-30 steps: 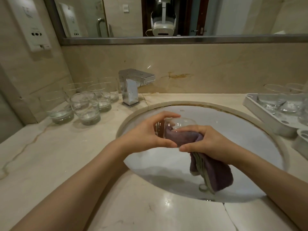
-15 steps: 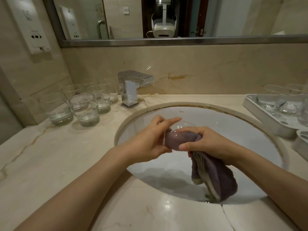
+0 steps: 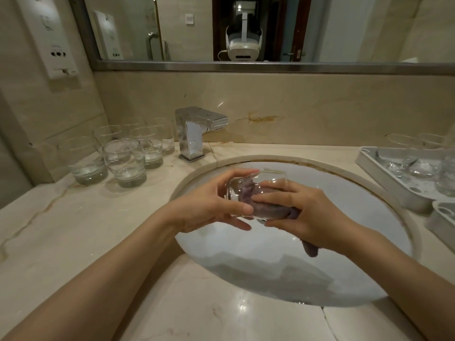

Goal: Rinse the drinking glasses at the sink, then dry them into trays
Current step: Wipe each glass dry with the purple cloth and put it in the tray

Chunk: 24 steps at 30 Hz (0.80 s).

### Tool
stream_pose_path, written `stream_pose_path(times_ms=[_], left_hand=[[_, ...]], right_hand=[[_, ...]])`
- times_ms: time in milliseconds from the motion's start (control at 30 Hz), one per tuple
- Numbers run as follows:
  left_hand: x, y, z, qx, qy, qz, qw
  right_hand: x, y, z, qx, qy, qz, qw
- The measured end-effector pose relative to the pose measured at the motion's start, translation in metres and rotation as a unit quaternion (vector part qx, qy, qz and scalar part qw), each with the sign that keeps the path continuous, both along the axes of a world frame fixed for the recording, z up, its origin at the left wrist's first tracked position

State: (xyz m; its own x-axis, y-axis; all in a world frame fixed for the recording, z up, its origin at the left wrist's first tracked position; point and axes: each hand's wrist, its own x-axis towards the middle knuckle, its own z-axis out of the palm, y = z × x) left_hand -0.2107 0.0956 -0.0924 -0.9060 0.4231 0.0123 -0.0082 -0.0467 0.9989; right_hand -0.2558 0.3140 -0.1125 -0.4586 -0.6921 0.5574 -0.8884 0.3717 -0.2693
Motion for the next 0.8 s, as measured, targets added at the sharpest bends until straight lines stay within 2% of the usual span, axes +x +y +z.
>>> stream_pose_path(times_ms=[67,100,133,200,267,333,400,433,467,500,533,567,633,700,767,800], left_hand=[[0.003,0.003,-0.001,-0.056,0.052,0.024,0.997],[0.004,0.004,-0.001,-0.094,0.097,0.04,0.99],[0.005,0.005,-0.001,-0.15,0.158,0.061,0.974],[0.004,0.005,-0.003,-0.271,0.278,0.081,0.918],[0.003,0.008,-0.007,-0.31,0.32,0.077,0.892],[0.001,0.01,-0.01,-0.297,0.322,0.081,0.895],[0.0,0.009,-0.011,-0.272,0.28,0.095,0.916],[-0.001,0.007,-0.011,-0.25,0.231,0.094,0.936],[-0.001,0.005,-0.011,-0.217,0.166,0.081,0.959],[-0.001,0.004,-0.011,-0.173,0.103,0.056,0.978],[-0.002,0.004,-0.013,-0.132,0.054,0.033,0.989],[-0.003,0.003,-0.014,-0.094,0.019,0.018,0.995],[-0.005,0.002,-0.014,-0.044,-0.016,0.008,0.999],[-0.007,0.004,-0.015,-0.036,-0.004,0.013,0.999],[-0.005,0.008,-0.018,-0.085,0.053,0.038,0.994],[-0.004,0.01,-0.02,-0.137,0.107,0.061,0.983]], right_hand=[[0.005,-0.004,0.004,-0.038,-0.148,0.016,0.988],[0.007,-0.004,0.007,-0.066,-0.238,0.022,0.969],[0.008,-0.004,0.011,-0.089,-0.322,0.028,0.942],[0.008,-0.002,0.016,-0.112,-0.463,0.05,0.878],[0.008,0.0,0.016,-0.117,-0.517,0.078,0.844],[0.005,-0.001,0.009,-0.115,-0.511,0.069,0.849],[0.003,-0.003,0.003,-0.102,-0.439,0.027,0.892],[0.002,-0.004,0.0,-0.079,-0.336,0.011,0.939],[-0.001,-0.002,-0.004,-0.024,-0.188,0.005,0.982],[-0.005,0.0,-0.009,0.038,-0.028,0.003,0.999],[-0.008,0.002,-0.014,0.086,0.098,-0.004,0.991],[-0.01,0.004,-0.015,0.116,0.159,-0.015,0.98],[-0.012,0.005,-0.014,0.107,0.17,-0.023,0.979],[-0.013,0.004,-0.012,0.091,0.13,-0.016,0.987],[-0.01,0.001,-0.008,0.062,0.014,-0.015,0.998],[-0.007,-0.001,-0.006,0.034,-0.096,-0.019,0.995]])
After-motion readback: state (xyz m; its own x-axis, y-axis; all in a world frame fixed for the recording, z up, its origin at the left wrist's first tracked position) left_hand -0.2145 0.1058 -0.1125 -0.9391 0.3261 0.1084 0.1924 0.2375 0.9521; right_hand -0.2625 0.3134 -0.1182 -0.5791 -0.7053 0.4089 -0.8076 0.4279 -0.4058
